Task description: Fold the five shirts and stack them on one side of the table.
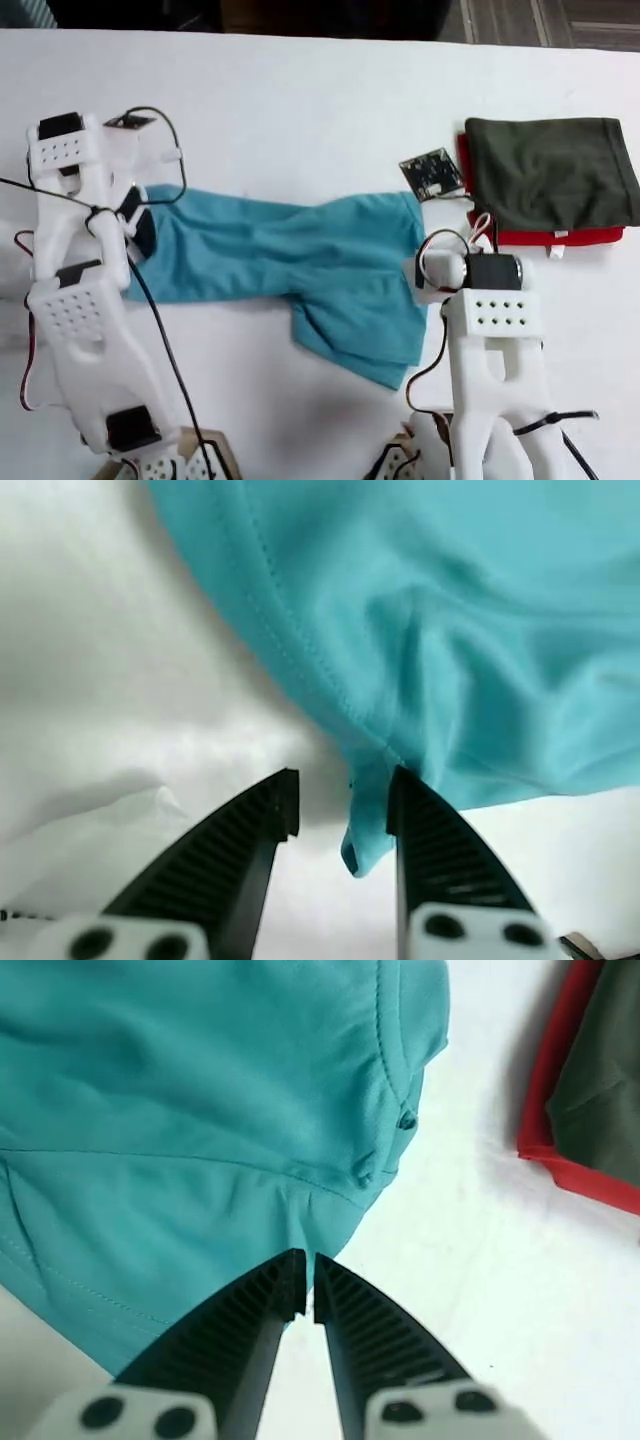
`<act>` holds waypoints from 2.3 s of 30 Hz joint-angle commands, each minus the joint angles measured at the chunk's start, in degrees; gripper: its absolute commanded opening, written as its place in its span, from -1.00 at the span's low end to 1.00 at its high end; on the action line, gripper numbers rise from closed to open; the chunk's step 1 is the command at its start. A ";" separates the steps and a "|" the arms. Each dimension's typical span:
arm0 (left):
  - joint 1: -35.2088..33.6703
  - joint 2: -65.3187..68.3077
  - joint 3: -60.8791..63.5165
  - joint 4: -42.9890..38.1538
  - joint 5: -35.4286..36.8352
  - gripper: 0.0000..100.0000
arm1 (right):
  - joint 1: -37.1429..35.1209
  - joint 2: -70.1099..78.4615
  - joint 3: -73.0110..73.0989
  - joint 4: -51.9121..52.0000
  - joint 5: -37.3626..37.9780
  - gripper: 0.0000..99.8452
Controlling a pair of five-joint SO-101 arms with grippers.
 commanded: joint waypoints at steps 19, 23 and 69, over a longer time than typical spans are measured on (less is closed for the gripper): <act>-0.88 0.97 7.60 -6.86 1.23 -0.66 | 0.13 -1.54 1.05 -2.42 -0.53 -0.95; -0.18 2.20 7.60 -6.77 1.49 -0.78 | 0.13 -1.54 1.05 -2.42 -0.53 -0.95; 5.45 1.58 -14.64 0.18 1.23 -0.83 | 0.13 -1.54 1.05 -2.15 -0.53 -0.95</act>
